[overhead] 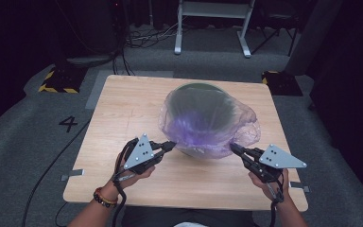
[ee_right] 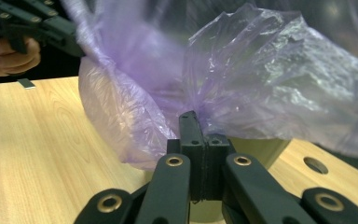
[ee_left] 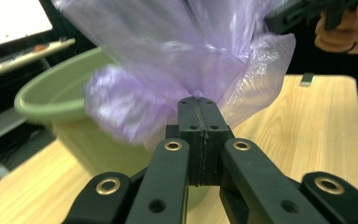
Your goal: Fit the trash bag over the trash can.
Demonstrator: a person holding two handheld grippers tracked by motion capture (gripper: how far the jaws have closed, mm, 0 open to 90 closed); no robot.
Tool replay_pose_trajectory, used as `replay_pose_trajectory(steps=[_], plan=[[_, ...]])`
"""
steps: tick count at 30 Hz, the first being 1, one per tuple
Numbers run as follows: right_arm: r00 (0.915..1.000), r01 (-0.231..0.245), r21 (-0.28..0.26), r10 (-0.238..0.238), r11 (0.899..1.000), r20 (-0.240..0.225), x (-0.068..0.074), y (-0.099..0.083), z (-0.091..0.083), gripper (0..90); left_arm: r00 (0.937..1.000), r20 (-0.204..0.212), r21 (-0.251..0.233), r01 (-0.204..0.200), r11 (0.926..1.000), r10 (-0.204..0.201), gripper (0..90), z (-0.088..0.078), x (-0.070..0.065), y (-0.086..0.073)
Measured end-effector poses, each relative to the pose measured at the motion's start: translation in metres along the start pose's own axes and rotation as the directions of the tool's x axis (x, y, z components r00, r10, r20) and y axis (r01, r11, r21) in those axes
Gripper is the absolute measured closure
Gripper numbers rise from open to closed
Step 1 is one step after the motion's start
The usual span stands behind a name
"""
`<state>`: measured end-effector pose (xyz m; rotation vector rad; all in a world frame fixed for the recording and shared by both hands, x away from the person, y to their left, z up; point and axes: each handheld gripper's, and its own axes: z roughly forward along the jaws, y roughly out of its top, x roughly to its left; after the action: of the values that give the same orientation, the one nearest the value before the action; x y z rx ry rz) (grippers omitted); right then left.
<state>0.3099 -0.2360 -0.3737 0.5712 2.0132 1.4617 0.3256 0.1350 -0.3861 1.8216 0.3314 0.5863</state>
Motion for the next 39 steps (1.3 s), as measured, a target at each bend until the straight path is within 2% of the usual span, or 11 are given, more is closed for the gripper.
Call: replay_pose_trajectory(steps=[10, 12, 14, 17, 21, 24, 25, 32, 35, 37, 39], plan=[[0.9986, -0.041, 0.021, 0.04, 0.999, 0.034, -0.012, -0.015, 0.008, 90.0, 0.9988, -0.025, 0.065, 0.045, 0.9969, -0.043, 89.2, -0.002, 0.004, -0.022], [0.9985, -0.039, 0.021, 0.038, 0.999, 0.039, -0.014, -0.017, 0.009, 90.0, 0.9986, -0.027, 0.073, 0.047, 0.9963, -0.045, 84.3, -0.003, 0.004, -0.024], [0.9982, -0.044, 0.02, 0.043, 0.999, 0.042, -0.016, -0.02, 0.008, 90.0, 0.9963, -0.036, 0.077, 0.08, 0.9938, -0.078, 67.1, -0.009, 0.006, -0.024], [0.9984, -0.025, 0.012, 0.025, 1.0, 0.05, -0.014, -0.018, 0.006, 90.0, 0.9911, -0.008, 0.046, 0.133, 0.99, -0.133, 40.0, -0.018, 0.004, -0.015], [0.998, -0.001, 0.016, 0.0, 1.0, 0.063, -0.009, -0.014, 0.008, 90.0, 0.9895, 0.006, 0.009, 0.145, 0.9894, -0.145, 17.7, -0.026, -0.007, -0.001], [0.9966, 0.016, 0.023, -0.018, 1.0, 0.081, -0.006, -0.012, 0.009, 90.0, 0.9899, 0.052, -0.012, 0.133, 0.9911, -0.132, 15.9, -0.031, -0.02, 0.012], [0.9963, 0.017, 0.025, -0.02, 1.0, 0.083, -0.005, -0.012, 0.009, 90.0, 0.9867, 0.096, -0.021, 0.134, 0.9907, -0.132, 15.7, -0.035, -0.028, 0.024], [0.9927, 0.037, 0.039, -0.041, 0.999, 0.113, -0.002, -0.01, 0.01, 90.0, 0.9798, 0.174, -0.073, 0.112, 0.991, -0.098, 15.5, -0.055, -0.055, 0.067], [0.9915, 0.041, 0.046, -0.047, 0.998, 0.122, -0.002, -0.01, 0.01, 90.0, 0.9849, 0.162, -0.086, 0.076, 0.9934, -0.061, 15.2, -0.059, -0.067, 0.077], [0.9906, 0.042, 0.052, -0.048, 0.998, 0.128, -0.001, -0.009, 0.011, 90.0, 0.9924, 0.123, -0.071, 0.009, 0.9974, 0.0, 14.7, -0.056, -0.081, 0.081], [0.9898, 0.042, 0.056, -0.049, 0.998, 0.133, 0.0, -0.009, 0.011, 90.0, 0.992, 0.122, -0.038, -0.028, 0.9989, 0.032, 15.7, -0.046, -0.09, 0.079]])
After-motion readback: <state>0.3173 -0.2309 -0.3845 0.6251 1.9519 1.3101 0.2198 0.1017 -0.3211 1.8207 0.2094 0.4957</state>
